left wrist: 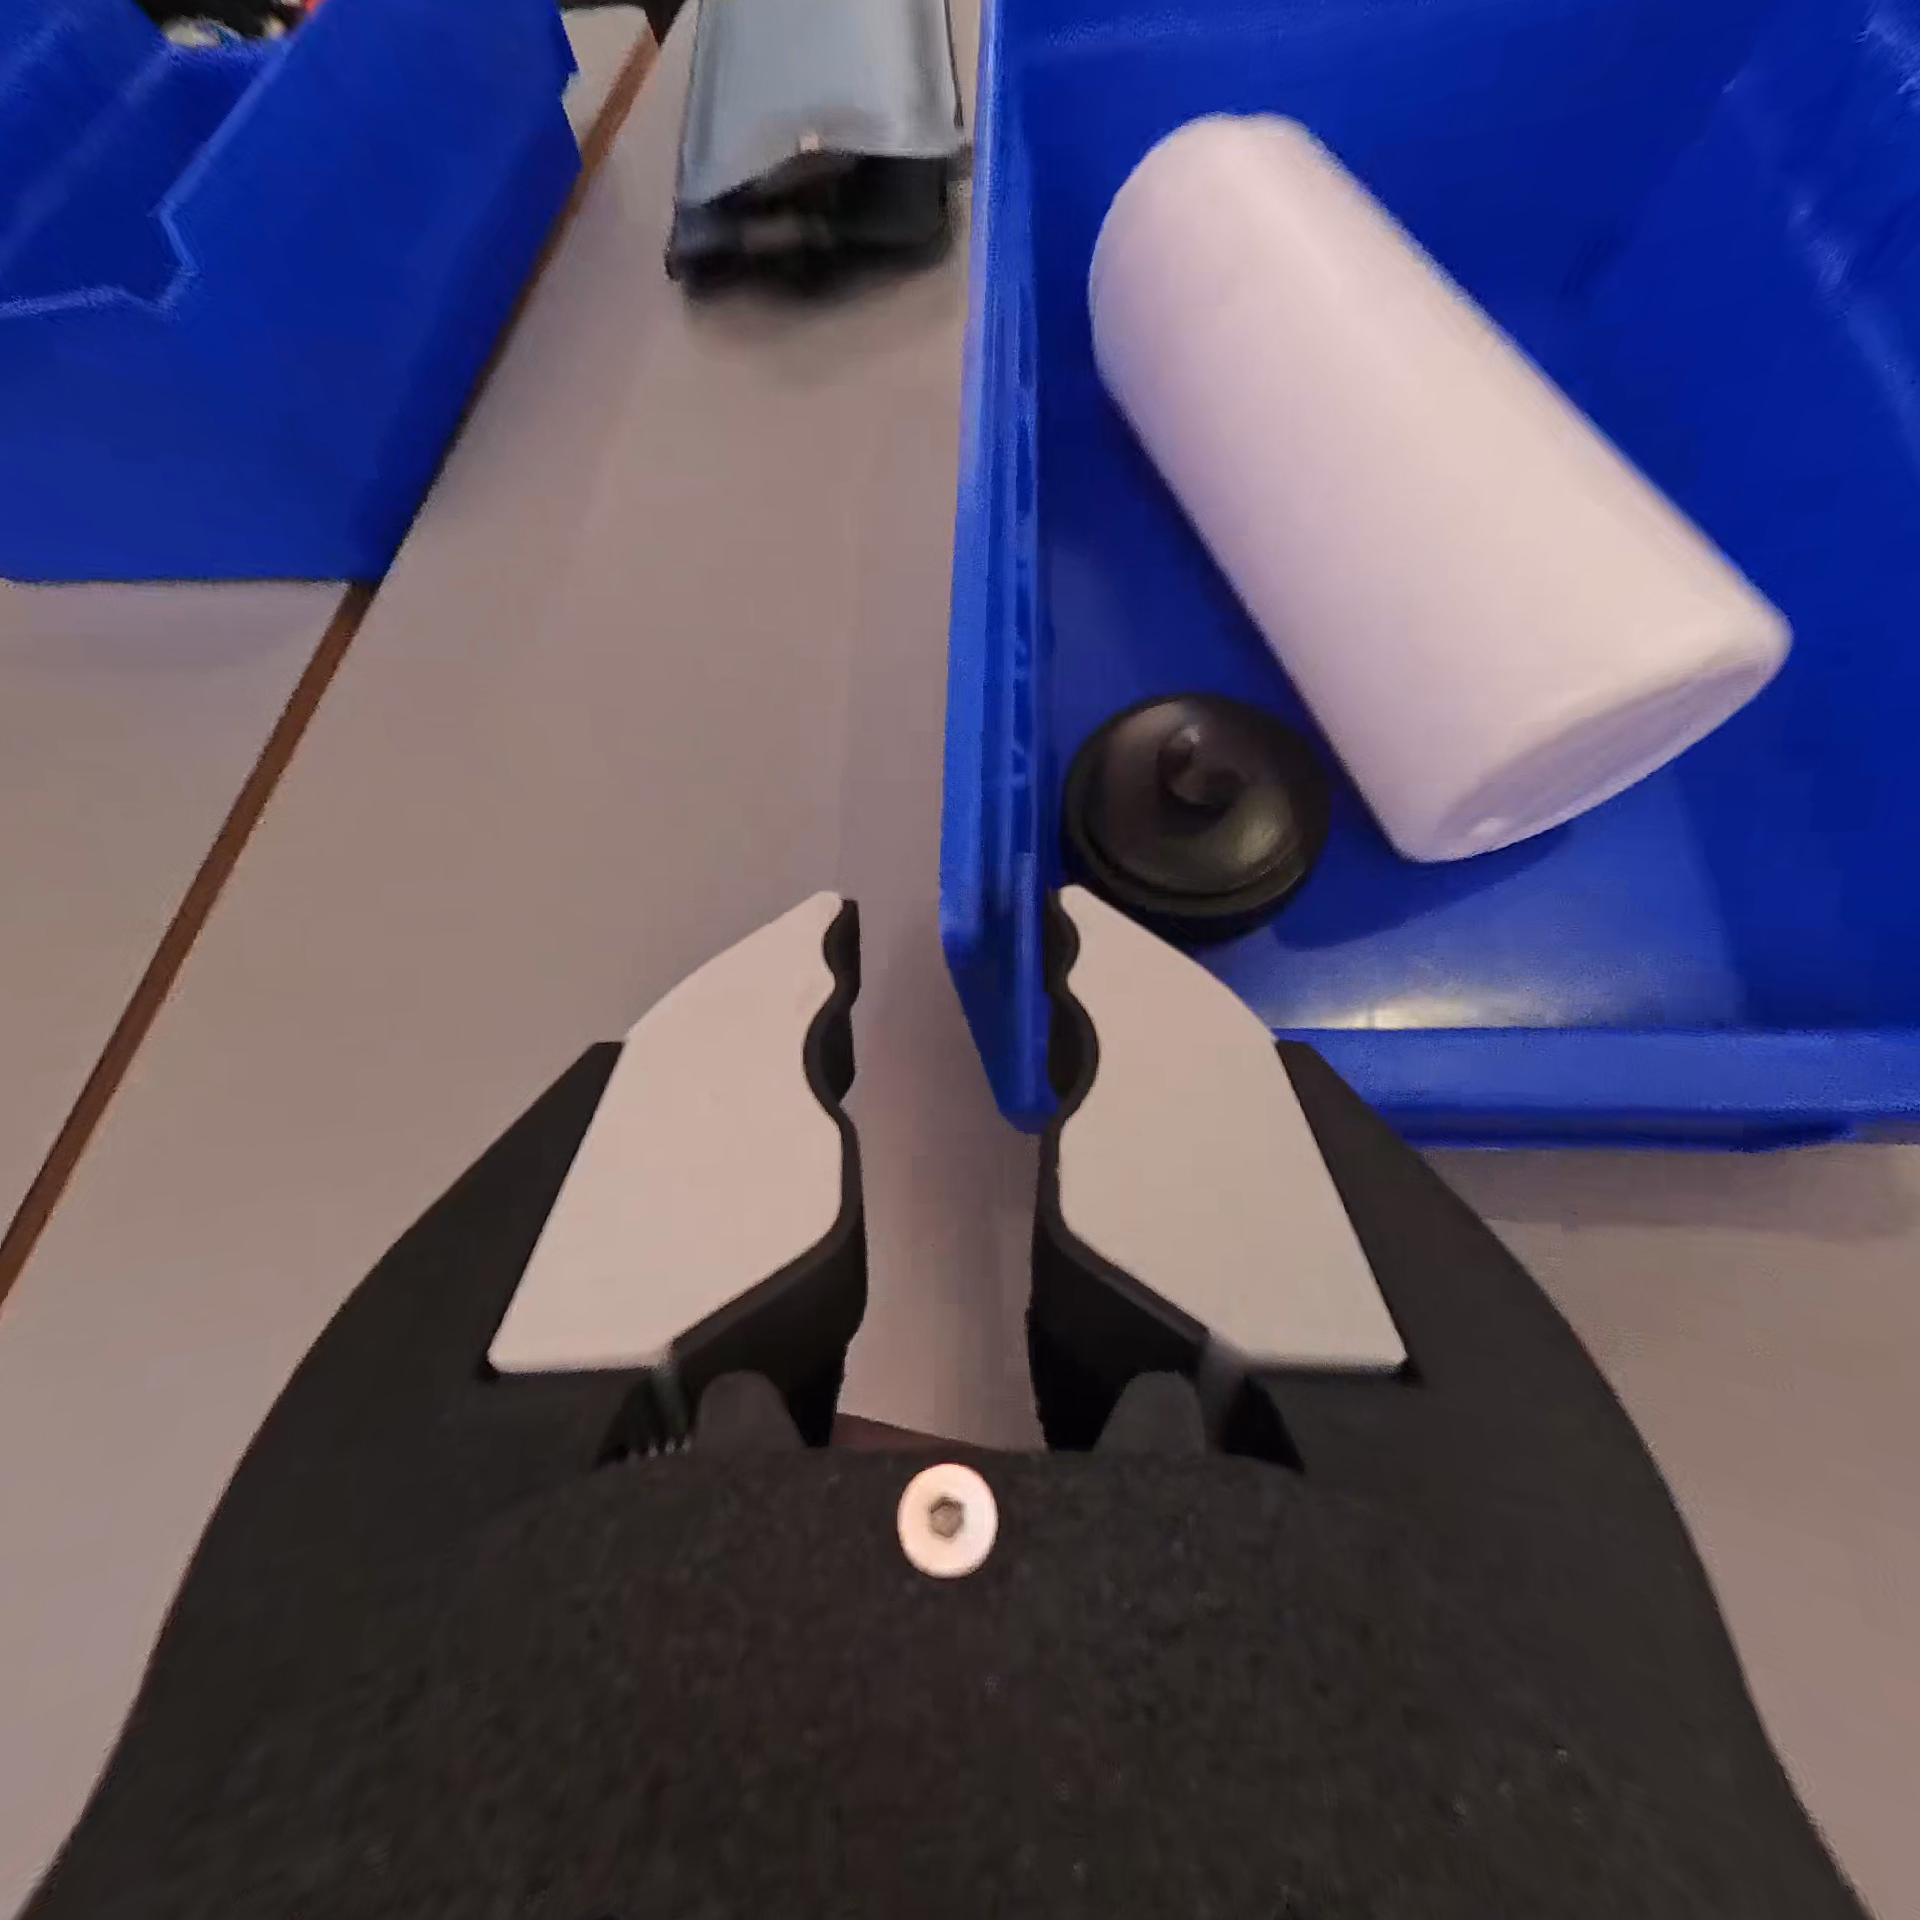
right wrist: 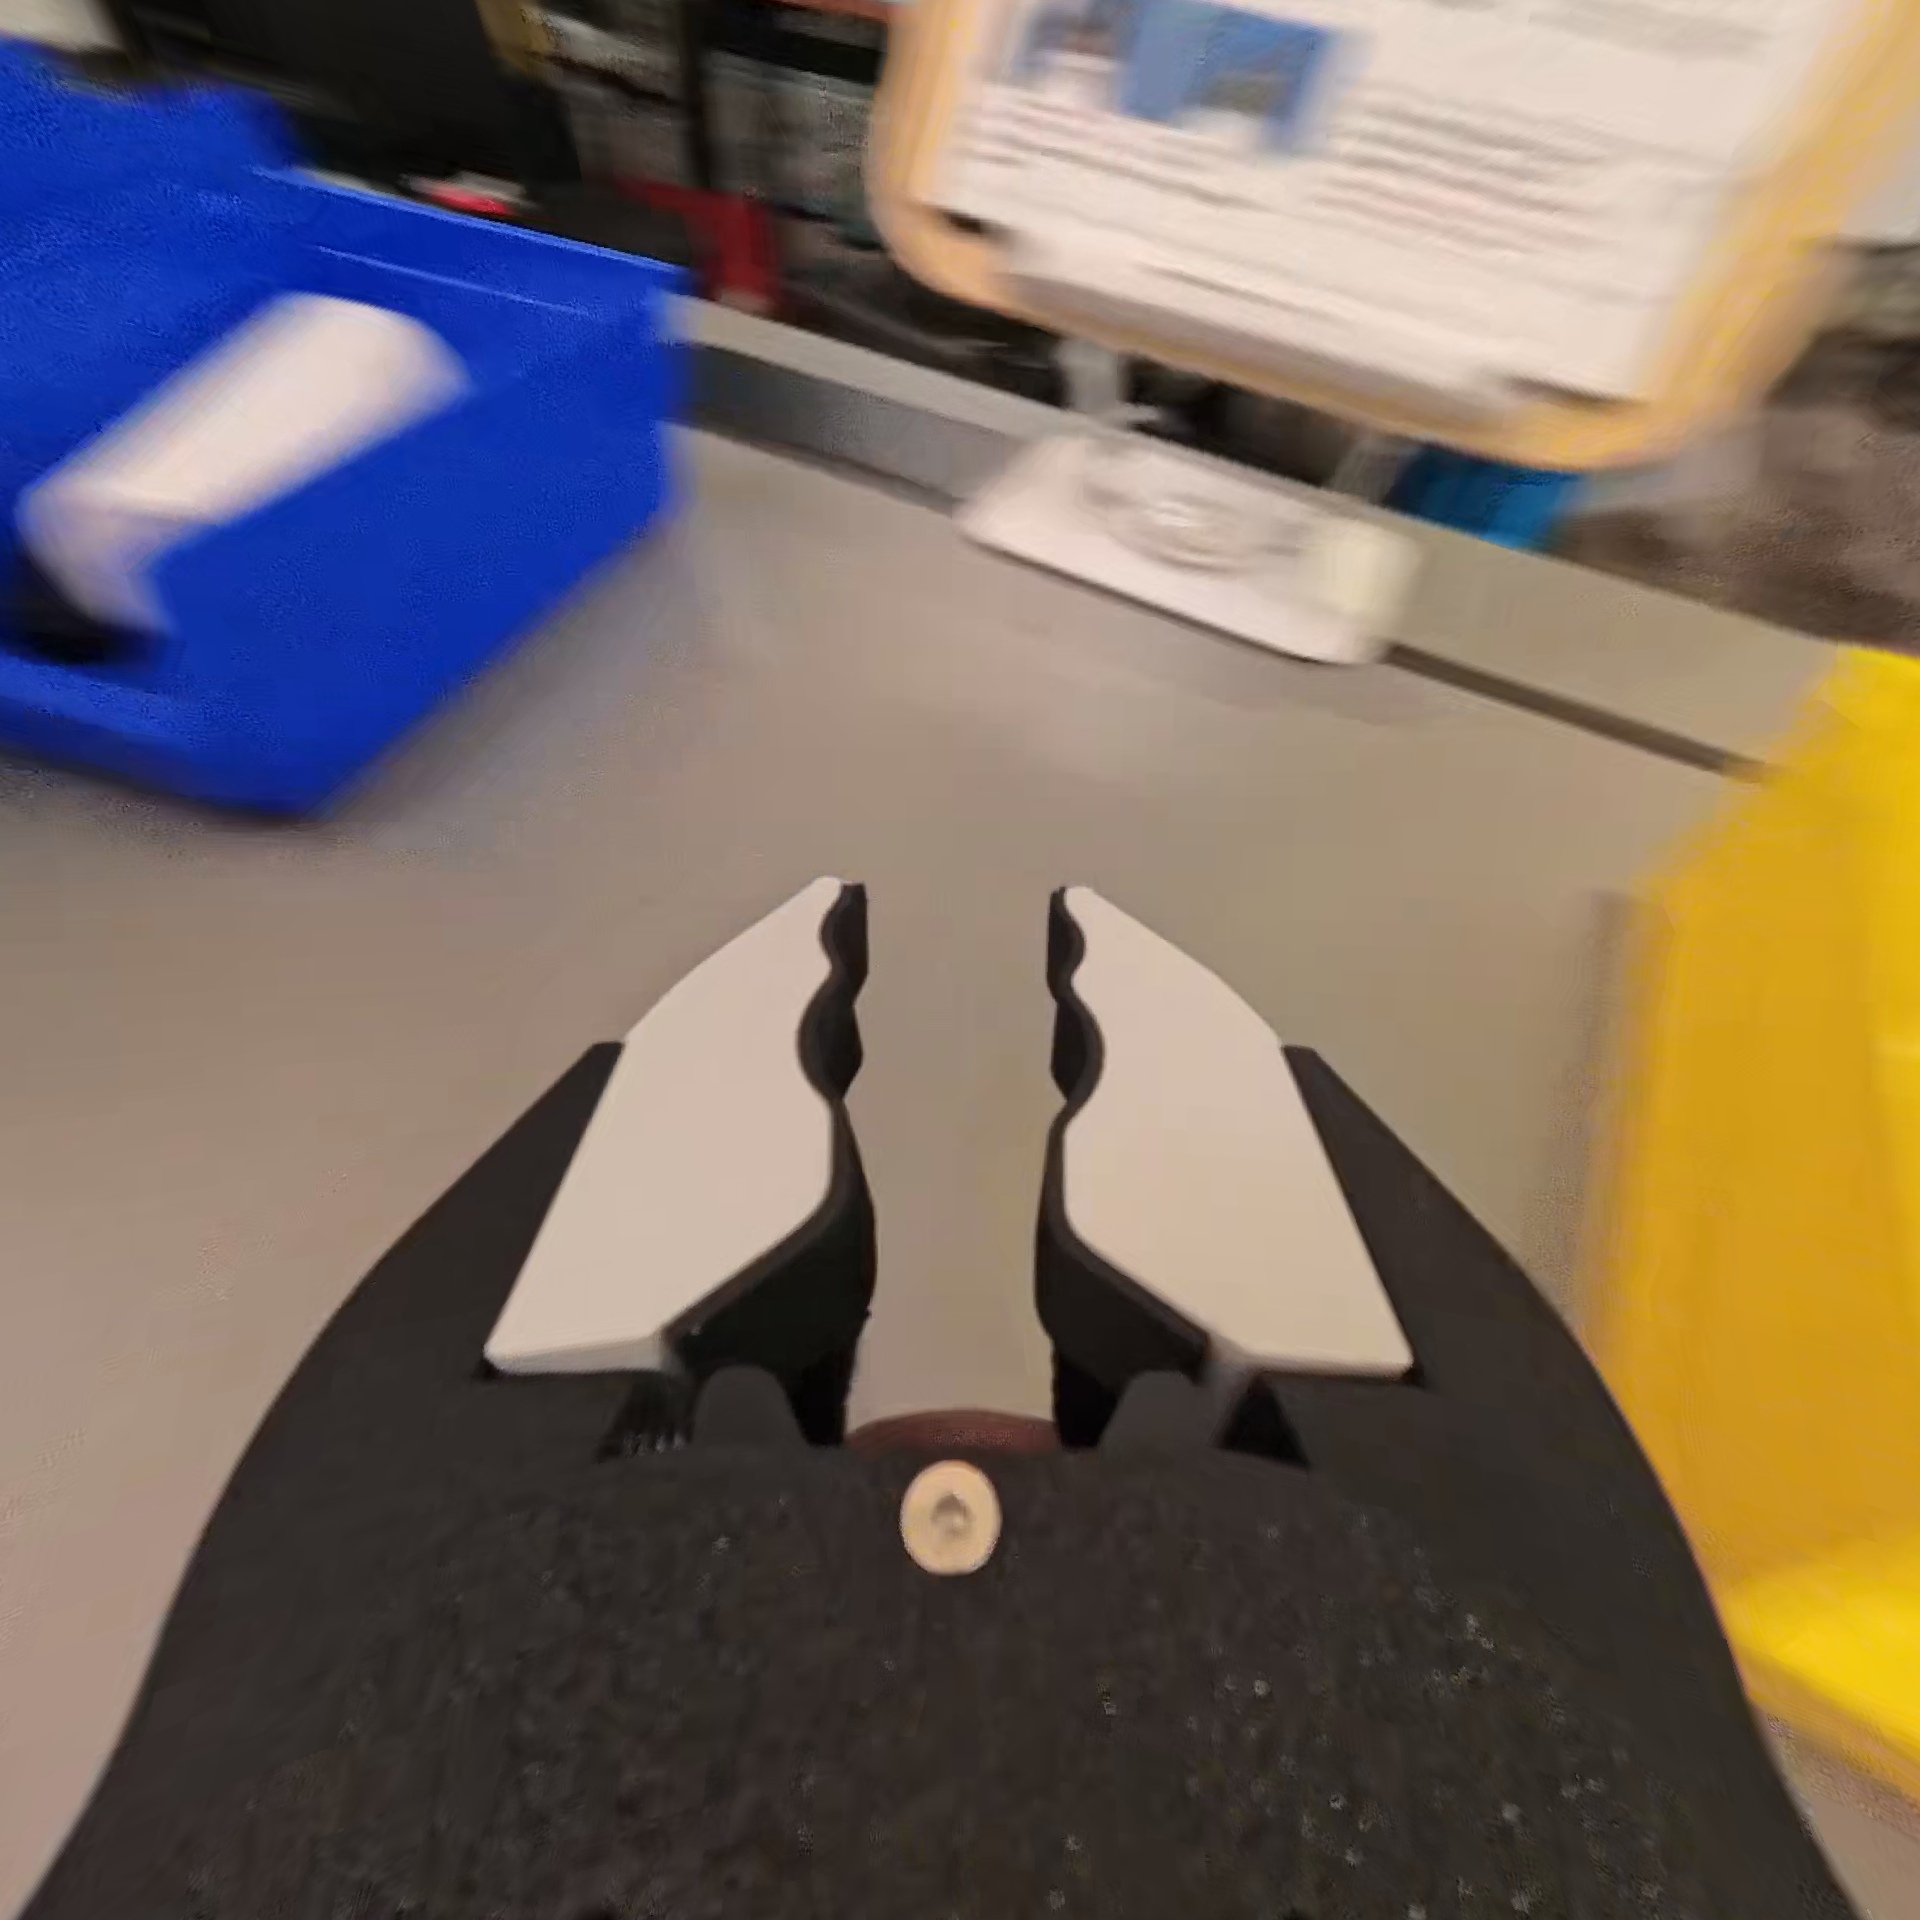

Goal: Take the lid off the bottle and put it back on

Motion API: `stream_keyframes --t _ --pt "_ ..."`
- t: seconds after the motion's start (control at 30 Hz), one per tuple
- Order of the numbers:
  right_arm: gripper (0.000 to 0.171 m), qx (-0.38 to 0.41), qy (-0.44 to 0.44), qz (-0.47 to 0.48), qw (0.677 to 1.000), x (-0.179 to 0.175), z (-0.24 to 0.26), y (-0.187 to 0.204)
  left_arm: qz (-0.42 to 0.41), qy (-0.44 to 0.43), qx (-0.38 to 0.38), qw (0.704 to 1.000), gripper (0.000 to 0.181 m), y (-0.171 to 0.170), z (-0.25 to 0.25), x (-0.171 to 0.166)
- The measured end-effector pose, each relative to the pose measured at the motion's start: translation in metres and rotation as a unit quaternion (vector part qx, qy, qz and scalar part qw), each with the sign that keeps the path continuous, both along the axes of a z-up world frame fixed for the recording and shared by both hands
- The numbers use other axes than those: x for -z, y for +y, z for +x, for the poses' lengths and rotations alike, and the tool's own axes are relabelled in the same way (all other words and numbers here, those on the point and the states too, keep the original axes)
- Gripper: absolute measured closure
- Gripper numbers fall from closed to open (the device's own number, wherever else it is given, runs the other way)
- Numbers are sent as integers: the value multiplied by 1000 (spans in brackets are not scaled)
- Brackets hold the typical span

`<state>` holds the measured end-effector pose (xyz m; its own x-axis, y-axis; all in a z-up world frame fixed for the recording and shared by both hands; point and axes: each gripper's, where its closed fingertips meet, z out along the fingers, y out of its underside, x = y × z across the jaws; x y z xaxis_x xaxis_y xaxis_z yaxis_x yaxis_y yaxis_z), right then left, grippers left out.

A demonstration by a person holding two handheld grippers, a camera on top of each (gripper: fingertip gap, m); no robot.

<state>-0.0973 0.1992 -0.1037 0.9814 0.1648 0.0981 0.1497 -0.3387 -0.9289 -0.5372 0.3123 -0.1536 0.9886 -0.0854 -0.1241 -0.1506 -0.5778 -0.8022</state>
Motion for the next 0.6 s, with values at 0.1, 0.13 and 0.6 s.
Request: stream_keyframes --t 0.1,0.13,0.6 --pt "136 148 -54 8 987 2 109 -23 3 -8 -3 1000 158 7 1 6" --pt "135 200 -67 4 977 6 143 -32 7 -10 2 1000 161 8 4 4" --pt "166 193 -35 -76 978 53 200 -29 -10 -72 36 997 178 18 5 4"
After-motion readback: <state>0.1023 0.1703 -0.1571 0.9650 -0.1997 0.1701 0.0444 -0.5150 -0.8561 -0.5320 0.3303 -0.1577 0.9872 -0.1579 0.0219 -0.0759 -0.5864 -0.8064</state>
